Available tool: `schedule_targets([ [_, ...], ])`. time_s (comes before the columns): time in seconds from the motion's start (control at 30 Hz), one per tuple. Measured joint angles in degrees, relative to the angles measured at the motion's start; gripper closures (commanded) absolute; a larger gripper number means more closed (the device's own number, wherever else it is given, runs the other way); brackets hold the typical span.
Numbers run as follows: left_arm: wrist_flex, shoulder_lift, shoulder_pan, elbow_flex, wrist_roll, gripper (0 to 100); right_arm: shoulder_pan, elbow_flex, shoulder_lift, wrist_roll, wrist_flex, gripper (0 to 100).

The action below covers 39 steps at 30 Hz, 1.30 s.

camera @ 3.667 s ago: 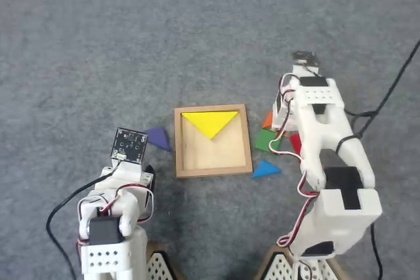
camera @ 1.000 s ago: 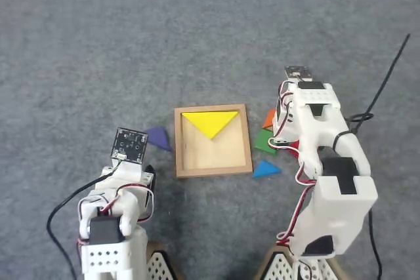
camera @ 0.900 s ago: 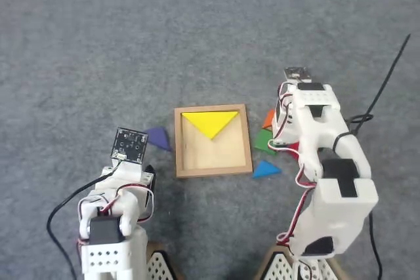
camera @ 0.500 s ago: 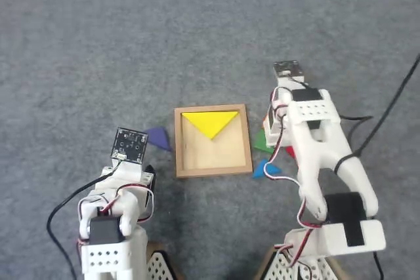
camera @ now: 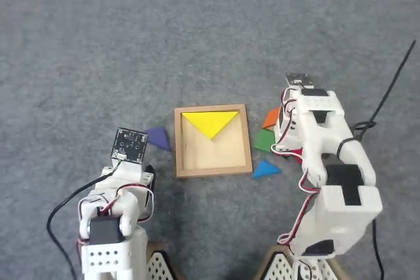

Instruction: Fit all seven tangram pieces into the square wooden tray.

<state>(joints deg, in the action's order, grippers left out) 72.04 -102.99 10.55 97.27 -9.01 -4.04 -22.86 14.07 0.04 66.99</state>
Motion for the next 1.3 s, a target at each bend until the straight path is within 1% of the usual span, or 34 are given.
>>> schedule_targets([
  [0.23, 0.0, 0.0, 0.0, 0.0, 0.0, 86, 0.0, 0.44, 0.35, -0.26, 0.0, 64.1],
  [0.47, 0.0, 0.0, 0.0, 0.0, 0.0, 86, 0.09, 0.88, -1.85, -10.37, -0.44, 64.1],
  [0.6, 0.0, 0.0, 0.0, 0.0, 0.0, 86, 0.0, 2.81, -1.85, -13.89, -0.88, 64.1],
  [0.7, 0.0, 0.0, 0.0, 0.0, 0.0, 86, 0.0, 4.13, -1.05, -14.59, -0.88, 64.1],
  [0.97, 0.0, 0.0, 0.0, 0.0, 0.0, 86, 0.09, 10.2, 7.03, -15.74, -0.7, 64.1],
  [1.23, 0.0, 0.0, 0.0, 0.0, 0.0, 86, 0.09, 11.52, 7.56, -17.93, 2.29, 64.1],
  [1.3, 0.0, 0.0, 0.0, 0.0, 0.0, 86, 0.18, 11.6, 7.56, -17.93, 2.9, 65.7],
])
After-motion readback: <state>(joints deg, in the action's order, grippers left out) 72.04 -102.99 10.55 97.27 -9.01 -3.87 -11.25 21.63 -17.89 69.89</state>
